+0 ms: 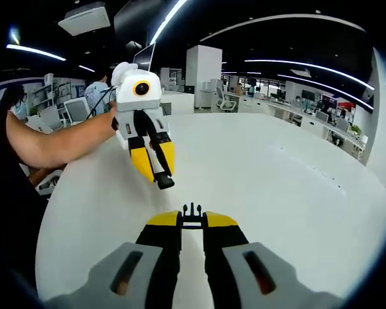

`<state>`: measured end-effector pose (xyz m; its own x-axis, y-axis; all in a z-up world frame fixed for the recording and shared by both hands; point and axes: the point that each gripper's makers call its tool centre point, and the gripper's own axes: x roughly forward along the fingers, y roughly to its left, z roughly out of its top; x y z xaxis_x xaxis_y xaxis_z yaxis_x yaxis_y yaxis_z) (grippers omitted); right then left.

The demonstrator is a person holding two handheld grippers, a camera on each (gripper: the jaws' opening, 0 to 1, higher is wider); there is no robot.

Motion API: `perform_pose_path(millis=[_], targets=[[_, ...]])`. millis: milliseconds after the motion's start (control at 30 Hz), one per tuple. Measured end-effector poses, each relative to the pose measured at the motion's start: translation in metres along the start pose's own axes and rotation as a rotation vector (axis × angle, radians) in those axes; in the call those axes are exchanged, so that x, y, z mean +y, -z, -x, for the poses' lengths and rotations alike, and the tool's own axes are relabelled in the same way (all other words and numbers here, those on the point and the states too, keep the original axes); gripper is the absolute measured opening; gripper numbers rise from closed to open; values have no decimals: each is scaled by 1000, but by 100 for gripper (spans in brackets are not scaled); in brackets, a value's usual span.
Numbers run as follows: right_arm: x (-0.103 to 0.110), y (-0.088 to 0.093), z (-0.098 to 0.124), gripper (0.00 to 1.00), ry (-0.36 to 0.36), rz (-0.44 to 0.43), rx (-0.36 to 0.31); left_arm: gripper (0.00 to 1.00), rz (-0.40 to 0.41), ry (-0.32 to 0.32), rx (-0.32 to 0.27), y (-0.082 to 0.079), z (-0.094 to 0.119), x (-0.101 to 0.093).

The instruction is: Snap the two parts of the plastic buckle together until the buckle closes and remains connected.

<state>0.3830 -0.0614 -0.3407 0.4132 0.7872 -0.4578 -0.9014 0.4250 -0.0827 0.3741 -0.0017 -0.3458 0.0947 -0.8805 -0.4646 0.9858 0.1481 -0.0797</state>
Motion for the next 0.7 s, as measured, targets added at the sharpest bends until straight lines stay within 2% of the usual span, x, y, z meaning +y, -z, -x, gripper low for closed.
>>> perform_pose_path(millis=[267, 500, 700], targets=[[10, -4, 0, 11, -12, 21, -8, 10, -2, 3, -13, -1, 3, -2], [18, 8, -1, 11, -25, 6, 8, 10, 6, 20, -3, 10, 5, -15], [25, 6, 1, 11, -40, 27, 14, 10, 3, 20, -8, 9, 13, -16]])
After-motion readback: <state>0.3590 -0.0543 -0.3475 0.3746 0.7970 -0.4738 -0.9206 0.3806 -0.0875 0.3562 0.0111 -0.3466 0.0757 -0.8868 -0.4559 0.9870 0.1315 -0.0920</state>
